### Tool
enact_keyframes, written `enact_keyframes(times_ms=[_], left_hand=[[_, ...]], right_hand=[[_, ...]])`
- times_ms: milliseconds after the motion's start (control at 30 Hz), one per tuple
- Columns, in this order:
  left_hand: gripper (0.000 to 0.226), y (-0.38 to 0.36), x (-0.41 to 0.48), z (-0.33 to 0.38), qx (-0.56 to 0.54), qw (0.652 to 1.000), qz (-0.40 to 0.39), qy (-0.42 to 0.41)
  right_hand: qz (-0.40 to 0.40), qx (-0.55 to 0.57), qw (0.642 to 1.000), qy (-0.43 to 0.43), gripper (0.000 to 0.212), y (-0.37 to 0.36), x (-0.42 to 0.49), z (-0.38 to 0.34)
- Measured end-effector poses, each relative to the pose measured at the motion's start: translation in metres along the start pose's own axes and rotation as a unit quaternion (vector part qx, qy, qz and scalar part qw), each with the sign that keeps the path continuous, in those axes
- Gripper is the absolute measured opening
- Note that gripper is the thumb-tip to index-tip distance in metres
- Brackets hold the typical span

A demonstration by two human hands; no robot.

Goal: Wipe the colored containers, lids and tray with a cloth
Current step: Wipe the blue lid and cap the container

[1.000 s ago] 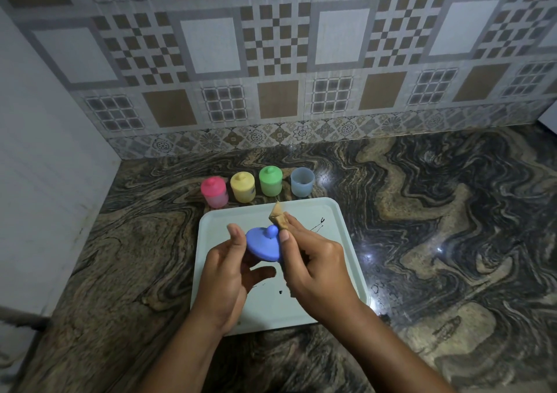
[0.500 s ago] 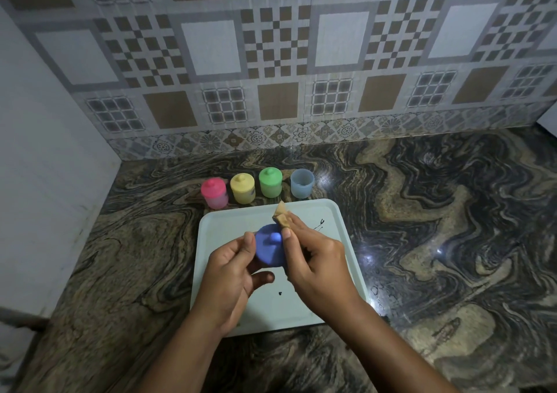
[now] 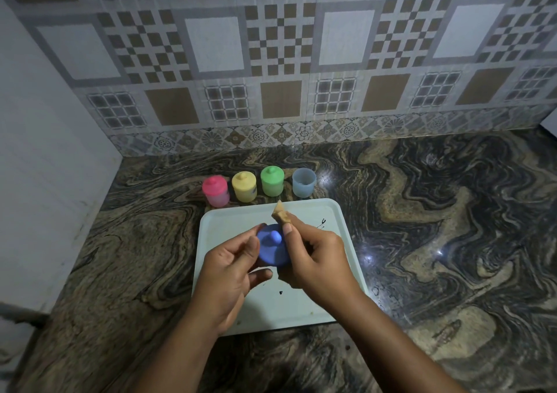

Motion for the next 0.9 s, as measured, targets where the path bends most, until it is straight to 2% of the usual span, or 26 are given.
enact_keyframes(times_ms=[67,167,333,400,467,667,800,833,900], left_hand=[[0.034,-0.001,0.001,0.0,0.017,0.999,0.024,-0.012],[0.03,0.0,0.0,0.001,0.048,0.998,0.031,-0.022],[0.023,0.002,-0.001,-0.001,0.042,0.999,0.013,-0.009],[0.031,0.0,-0.002,-0.001,0.044,0.999,0.005,-0.008],[0.03,-0.002,-0.001,0.0,0.052,0.998,0.014,-0.017],[0.01,0.005,0.002,0.001,0.084,0.995,0.044,-0.027],[0.012,0.016,0.006,-0.002,0.28,0.954,0.098,-0.038],[0.012,0.019,0.008,-0.003,0.299,0.947,0.108,-0.043],[0.01,0.024,0.012,-0.006,0.298,0.947,0.111,-0.043]], right_hand=[[-0.008,0.085,0.996,-0.039,0.027,0.001,0.002,-0.002],[-0.008,0.146,0.988,-0.045,0.03,-0.001,0.0,-0.003],[-0.019,0.161,0.985,-0.058,0.031,0.0,-0.001,0.001],[-0.02,0.165,0.984,-0.059,0.031,0.0,-0.001,0.002],[-0.014,0.166,0.984,-0.056,0.032,0.001,0.0,0.004],[0.0,0.119,0.992,-0.032,0.042,0.005,0.004,0.016],[-0.008,0.043,0.999,-0.005,0.027,0.006,0.005,0.022],[-0.005,0.021,1.0,-0.005,0.026,0.006,0.005,0.026],[0.003,-0.01,1.0,-0.008,0.036,0.005,0.007,0.035]])
Point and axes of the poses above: each hand's wrist, its own x-axis towards the middle knuckle, its own y-axis out of the back of the hand, z = x × y, the point moved 1 cm from there along x, towards the middle knuckle, and after that the axes turned 14 degrees about -z, right-handed, at the moved point
